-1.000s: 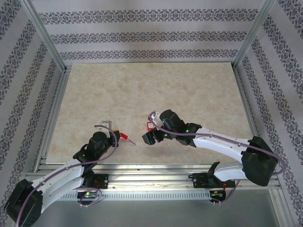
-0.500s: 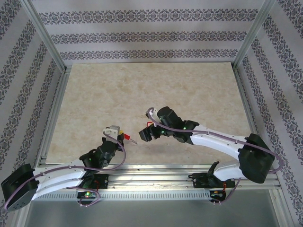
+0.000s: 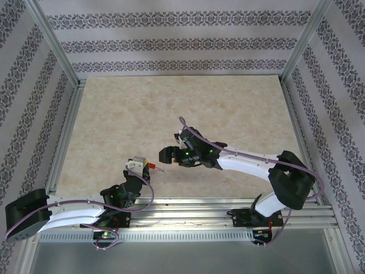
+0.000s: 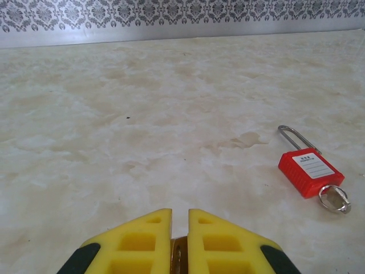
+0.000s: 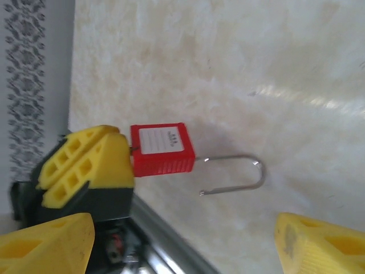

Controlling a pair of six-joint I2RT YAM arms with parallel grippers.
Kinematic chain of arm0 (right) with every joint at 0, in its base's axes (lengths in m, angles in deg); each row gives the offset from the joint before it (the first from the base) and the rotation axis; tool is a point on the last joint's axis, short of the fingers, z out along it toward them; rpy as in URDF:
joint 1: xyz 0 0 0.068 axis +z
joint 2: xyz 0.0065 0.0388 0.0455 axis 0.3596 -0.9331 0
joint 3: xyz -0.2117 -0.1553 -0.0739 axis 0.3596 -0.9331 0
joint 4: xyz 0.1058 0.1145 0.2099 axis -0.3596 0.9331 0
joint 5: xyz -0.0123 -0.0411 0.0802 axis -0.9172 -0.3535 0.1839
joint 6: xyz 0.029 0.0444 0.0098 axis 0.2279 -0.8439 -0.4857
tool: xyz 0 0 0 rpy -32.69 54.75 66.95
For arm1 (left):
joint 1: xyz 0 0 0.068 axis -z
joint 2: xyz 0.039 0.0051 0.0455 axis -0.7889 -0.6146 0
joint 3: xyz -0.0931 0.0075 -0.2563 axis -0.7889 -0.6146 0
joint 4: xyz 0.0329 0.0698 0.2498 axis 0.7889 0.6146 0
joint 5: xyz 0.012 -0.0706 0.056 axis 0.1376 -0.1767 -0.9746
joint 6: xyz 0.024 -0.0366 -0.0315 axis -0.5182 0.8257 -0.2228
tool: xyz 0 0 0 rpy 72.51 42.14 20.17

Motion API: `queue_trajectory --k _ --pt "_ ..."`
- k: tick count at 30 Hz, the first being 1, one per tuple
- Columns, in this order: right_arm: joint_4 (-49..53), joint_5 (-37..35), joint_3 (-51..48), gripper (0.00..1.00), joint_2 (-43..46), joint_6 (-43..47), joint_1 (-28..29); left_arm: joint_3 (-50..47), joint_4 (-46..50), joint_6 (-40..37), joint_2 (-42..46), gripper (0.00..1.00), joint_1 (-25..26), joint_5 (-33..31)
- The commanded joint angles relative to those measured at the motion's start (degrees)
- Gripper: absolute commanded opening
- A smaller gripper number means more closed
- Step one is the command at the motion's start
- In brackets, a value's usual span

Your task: Unlock with the key

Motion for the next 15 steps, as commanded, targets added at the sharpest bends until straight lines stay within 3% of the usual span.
queue_trajectory --k 1,4,10,15 --pt "-5.21 1.11 -0.8 0.82 0.28 -18.98 2.74 -1.43 -1.81 -2.14 0.68 0.0 0.95 -2.02" --pt "-6.9 -1.39 -2.34 0.82 1.04 -26.07 5.62 -1.95 -2.37 -2.02 1.07 0.0 0.98 -1.46" --pt "-19.87 -8.65 -8.86 0.81 -1.97 -38.68 11.02 -2.64 -2.97 -2.86 2.15 0.0 0.95 0.34" --pt "-26.69 -13.94 -8.87 0.82 -7.63 -42.78 12.15 -2.61 -1.79 -2.86 3.3 0.0 1.03 1.21"
